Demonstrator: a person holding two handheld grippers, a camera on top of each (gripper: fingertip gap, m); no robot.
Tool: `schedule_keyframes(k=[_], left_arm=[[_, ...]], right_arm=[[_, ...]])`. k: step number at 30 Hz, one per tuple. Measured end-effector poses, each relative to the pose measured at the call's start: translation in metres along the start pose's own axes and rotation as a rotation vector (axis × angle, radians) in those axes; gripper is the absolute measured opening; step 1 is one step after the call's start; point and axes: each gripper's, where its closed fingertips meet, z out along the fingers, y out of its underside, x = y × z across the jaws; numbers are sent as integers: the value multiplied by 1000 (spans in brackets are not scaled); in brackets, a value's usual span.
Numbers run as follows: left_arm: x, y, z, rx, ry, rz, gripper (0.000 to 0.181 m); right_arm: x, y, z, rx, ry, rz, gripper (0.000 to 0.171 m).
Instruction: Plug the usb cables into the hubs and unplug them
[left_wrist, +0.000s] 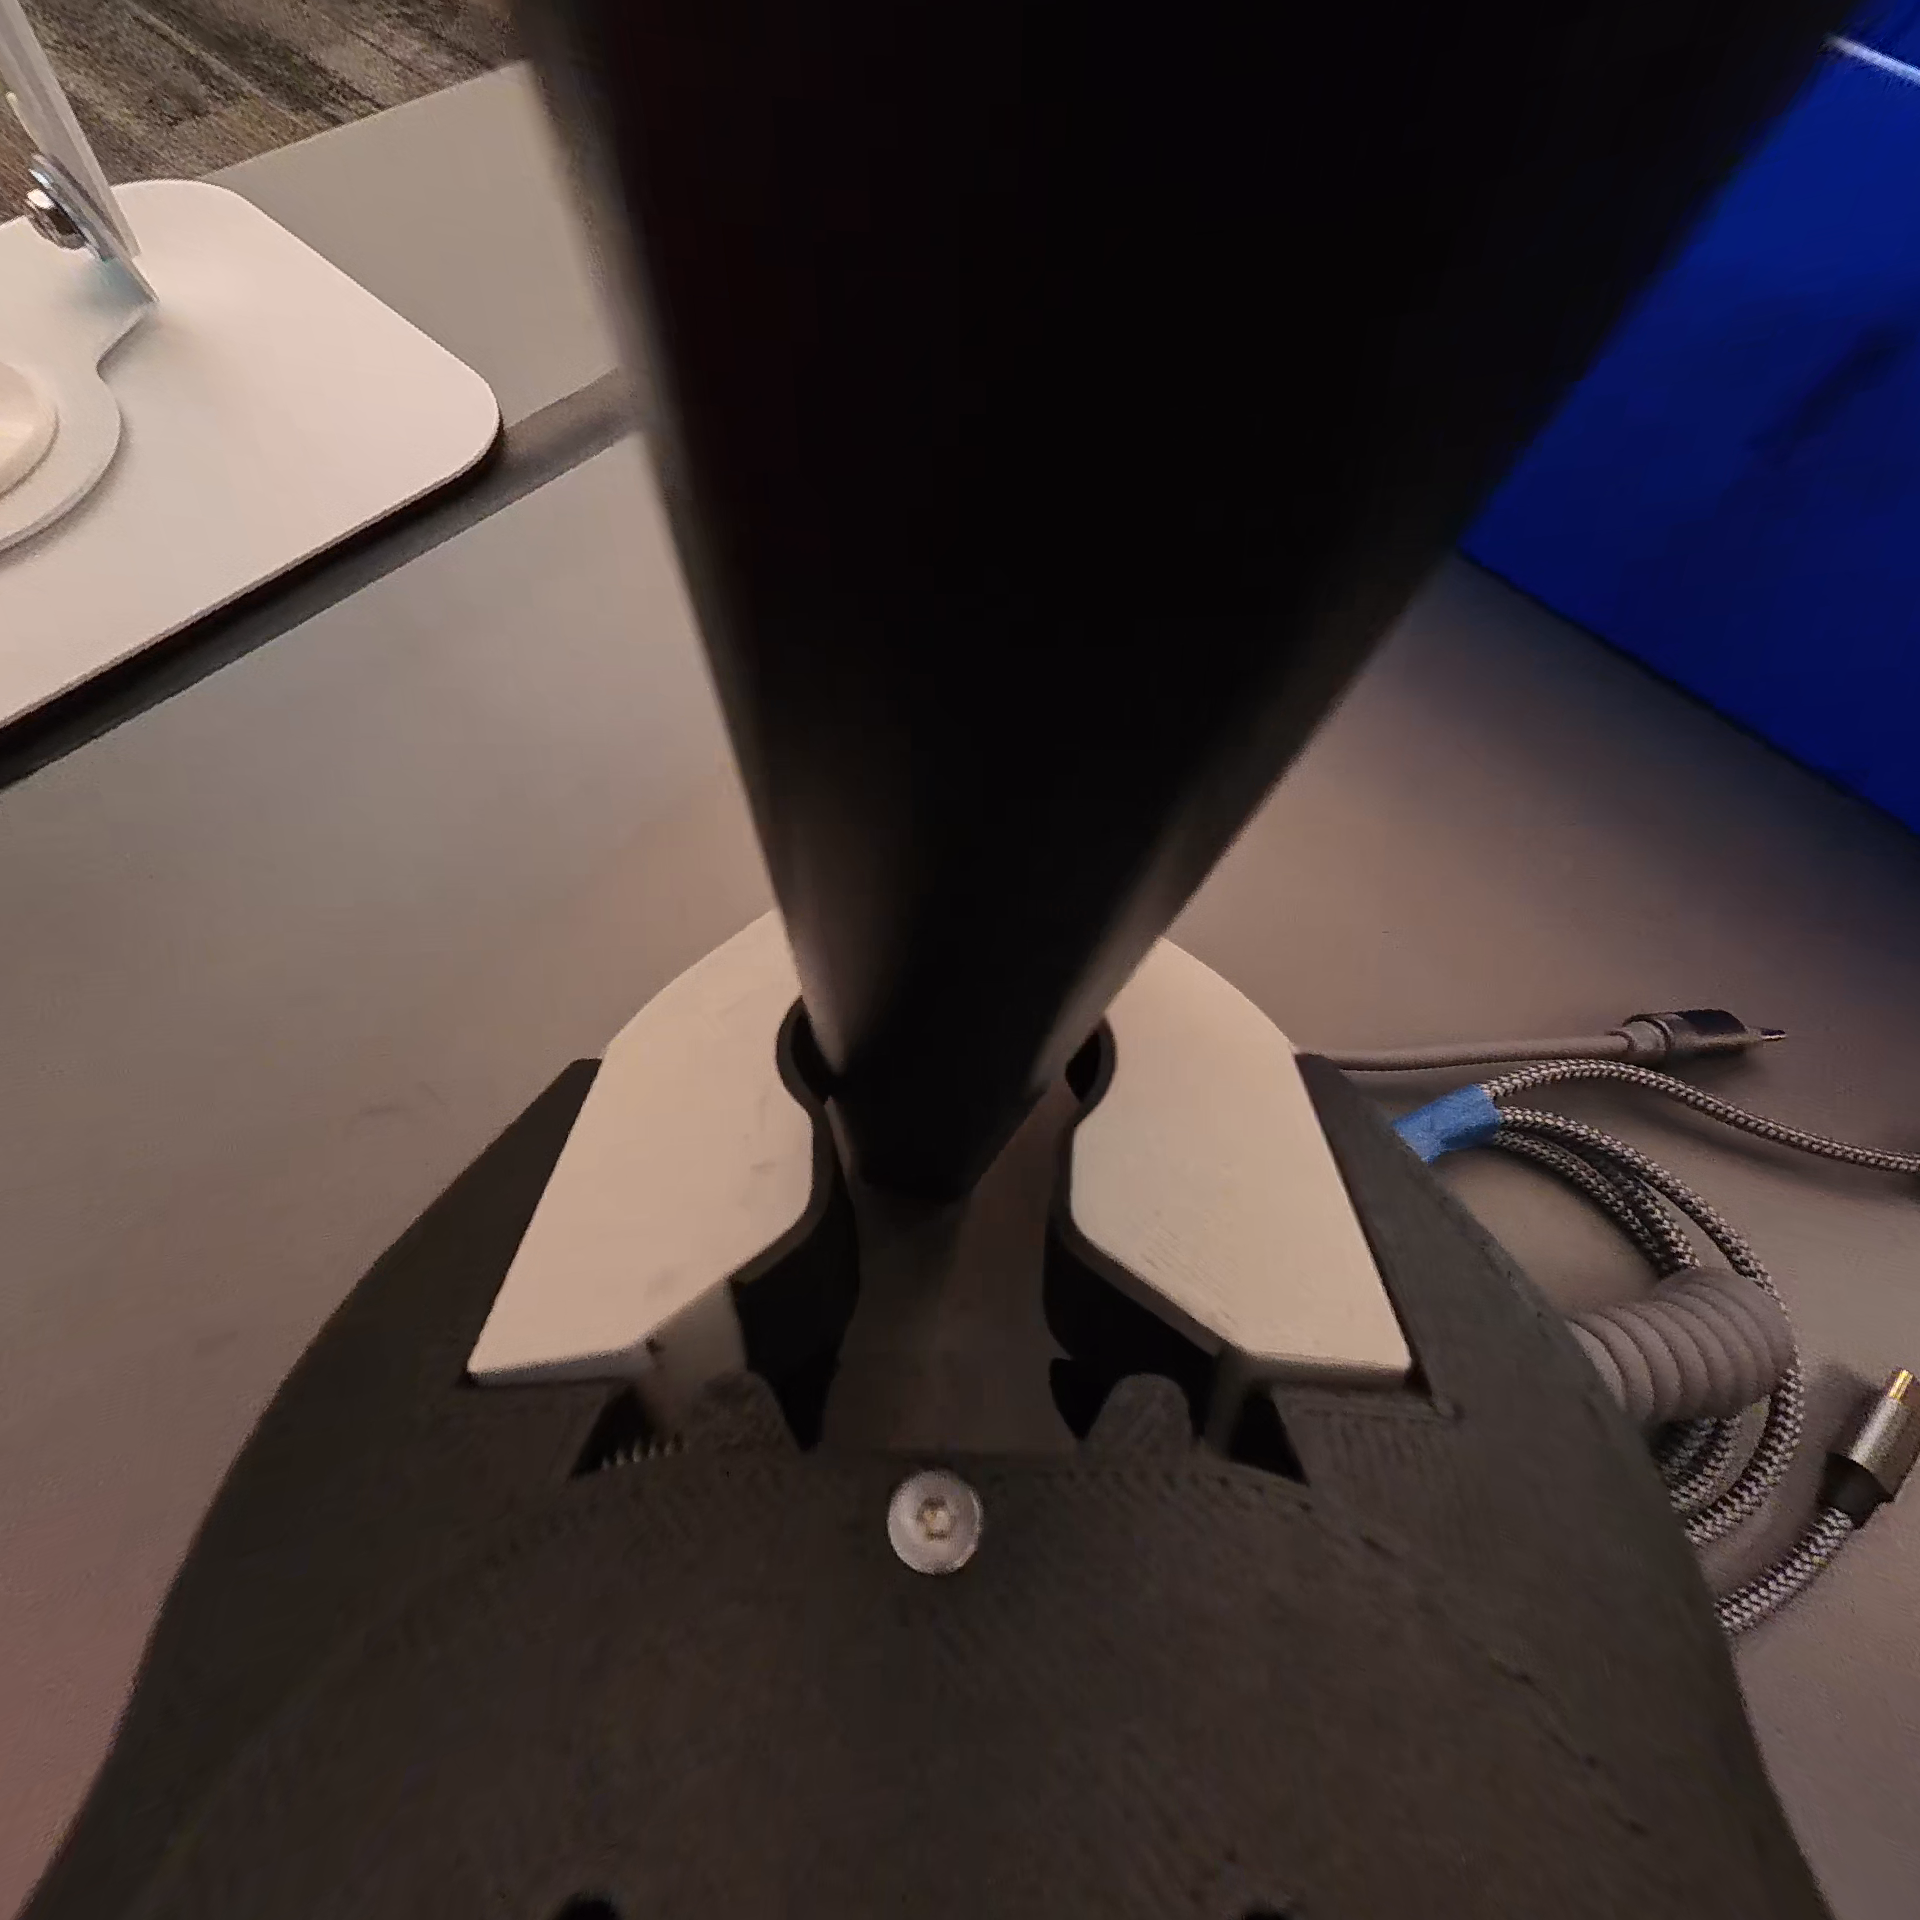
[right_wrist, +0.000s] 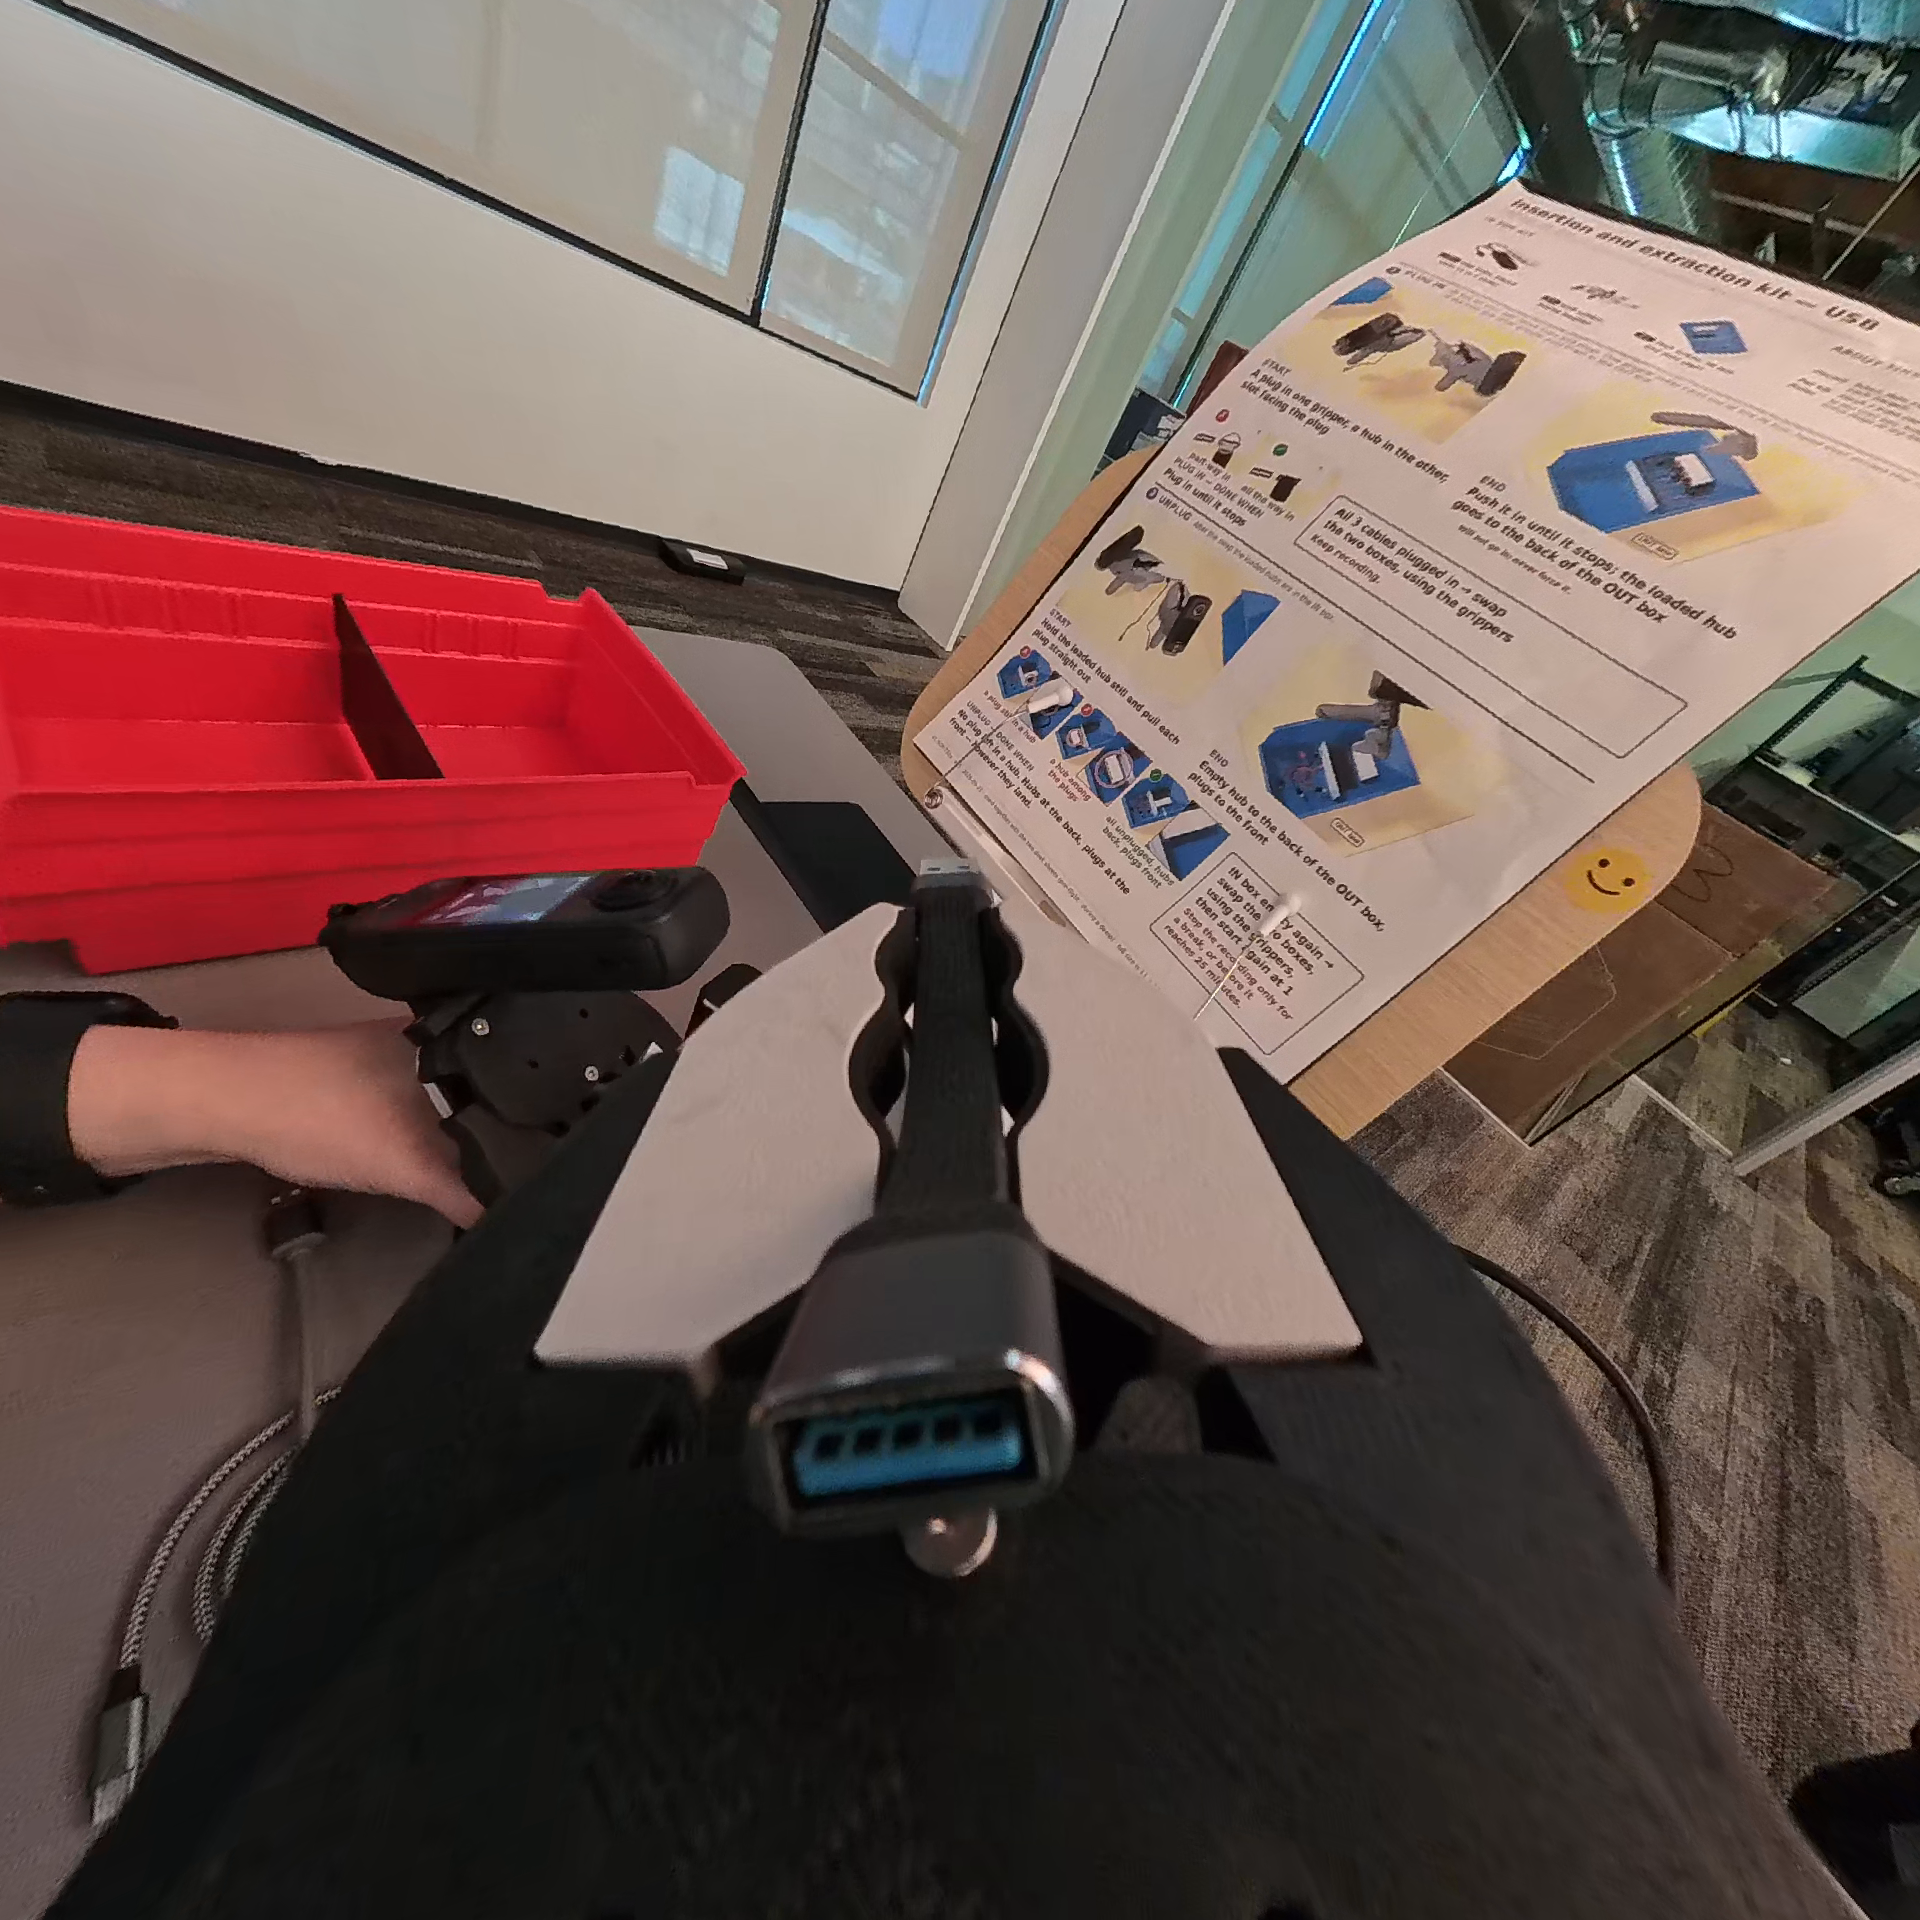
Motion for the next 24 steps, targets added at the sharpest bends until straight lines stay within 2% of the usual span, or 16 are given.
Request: schedule_keyframes(k=[12, 24], left_arm=[[0, 0, 0, 0, 11, -15, 34], [-6, 0, -2, -6, -53, -13, 30]], right_arm=[[5, -3, -5, 14, 13, 5, 14], [6, -2, -5, 12, 16, 6, 14]])
